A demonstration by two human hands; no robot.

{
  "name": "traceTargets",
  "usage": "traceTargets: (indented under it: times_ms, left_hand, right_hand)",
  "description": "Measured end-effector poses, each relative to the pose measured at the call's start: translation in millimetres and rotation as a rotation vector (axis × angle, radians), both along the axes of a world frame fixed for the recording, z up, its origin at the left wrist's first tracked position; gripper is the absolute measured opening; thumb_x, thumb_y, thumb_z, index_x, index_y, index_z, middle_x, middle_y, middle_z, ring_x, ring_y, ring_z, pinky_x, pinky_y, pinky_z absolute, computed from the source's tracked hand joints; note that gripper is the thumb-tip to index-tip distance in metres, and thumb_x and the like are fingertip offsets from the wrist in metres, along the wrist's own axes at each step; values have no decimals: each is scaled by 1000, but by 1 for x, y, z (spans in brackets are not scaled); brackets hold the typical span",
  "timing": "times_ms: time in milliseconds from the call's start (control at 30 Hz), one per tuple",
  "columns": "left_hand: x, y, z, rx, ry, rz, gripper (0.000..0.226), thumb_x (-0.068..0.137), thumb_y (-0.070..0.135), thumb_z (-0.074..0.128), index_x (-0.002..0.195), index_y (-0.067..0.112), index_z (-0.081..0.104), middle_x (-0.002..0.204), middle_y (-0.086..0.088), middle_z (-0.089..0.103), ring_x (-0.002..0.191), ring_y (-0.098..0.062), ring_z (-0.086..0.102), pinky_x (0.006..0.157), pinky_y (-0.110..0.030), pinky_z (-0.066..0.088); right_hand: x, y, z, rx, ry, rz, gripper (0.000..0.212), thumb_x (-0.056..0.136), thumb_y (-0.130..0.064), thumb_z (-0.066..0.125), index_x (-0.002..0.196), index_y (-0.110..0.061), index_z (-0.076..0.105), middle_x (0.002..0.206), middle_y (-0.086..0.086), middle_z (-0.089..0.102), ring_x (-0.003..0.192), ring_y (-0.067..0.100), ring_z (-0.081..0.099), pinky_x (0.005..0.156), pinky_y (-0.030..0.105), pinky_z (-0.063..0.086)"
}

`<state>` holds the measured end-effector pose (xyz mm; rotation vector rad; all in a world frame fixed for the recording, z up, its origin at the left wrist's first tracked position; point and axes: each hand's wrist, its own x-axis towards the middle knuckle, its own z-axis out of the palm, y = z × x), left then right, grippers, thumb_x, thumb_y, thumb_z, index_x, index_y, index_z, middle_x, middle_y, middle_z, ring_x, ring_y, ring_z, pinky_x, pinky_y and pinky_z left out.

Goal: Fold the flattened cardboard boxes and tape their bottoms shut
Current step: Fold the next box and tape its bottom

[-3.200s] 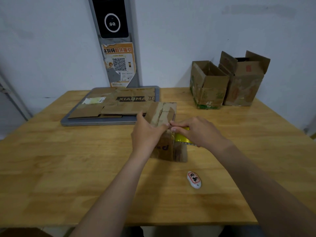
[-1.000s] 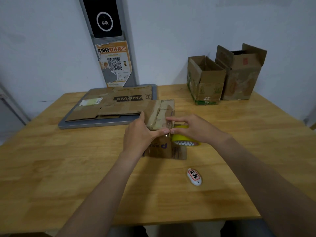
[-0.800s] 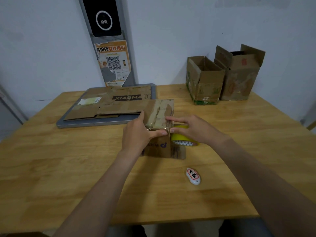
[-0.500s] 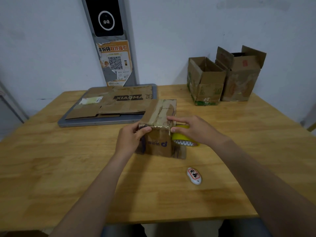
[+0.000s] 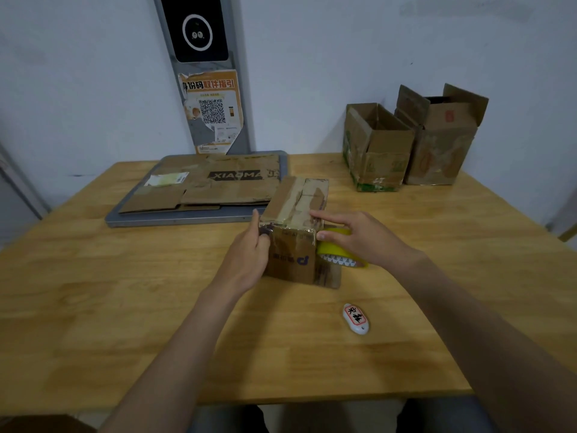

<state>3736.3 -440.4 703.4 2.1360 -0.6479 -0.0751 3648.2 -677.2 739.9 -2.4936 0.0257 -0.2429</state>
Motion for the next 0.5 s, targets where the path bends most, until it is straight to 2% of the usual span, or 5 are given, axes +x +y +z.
traceTargets:
  times_ms: [100,167,267,333,500]
  left_hand:
    - [14,15,4,-80,139,-100,71,90,37,26,161,39,27,128,16,60,119,-9,57,108,-38,46]
    - [21,25,3,-80,170,-146,60,94,40,28,151,57,34,152,21,47,139,-11,49,119,-44,39]
    - [20,33,4,-52,157,-224,40,98,55,34,128,81,34,136,47,48,137,-1,50,111,-35,47]
    - [21,35,3,-65,146,-246,38,102,57,37,136,74,37,125,53,51,133,2,52,102,-29,54]
    - [26,28,-3,-92,-11,-137,35,107,45,43,138,57,55,116,34,67,111,0,66,90,-43,62]
  right_hand:
    - [-1,-1,2,-9,5,7,46,89,-68,59,130,-79,40,150,-17,52,125,20,63,98,44,55]
    - [1,2,3,-9,5,17,45,89,-68,59,128,-80,40,149,-17,53,124,22,64,95,45,57]
    - [5,1,2,-5,20,28,45,84,-74,56,127,-81,40,150,-16,52,110,38,69,91,49,59]
    - [6,0,1,2,23,33,47,82,-77,53,127,-81,40,151,-15,51,106,43,69,90,50,59]
    - [6,1,0,9,-7,18,43,90,-66,59,125,-81,41,150,-15,52,115,28,68,89,47,59]
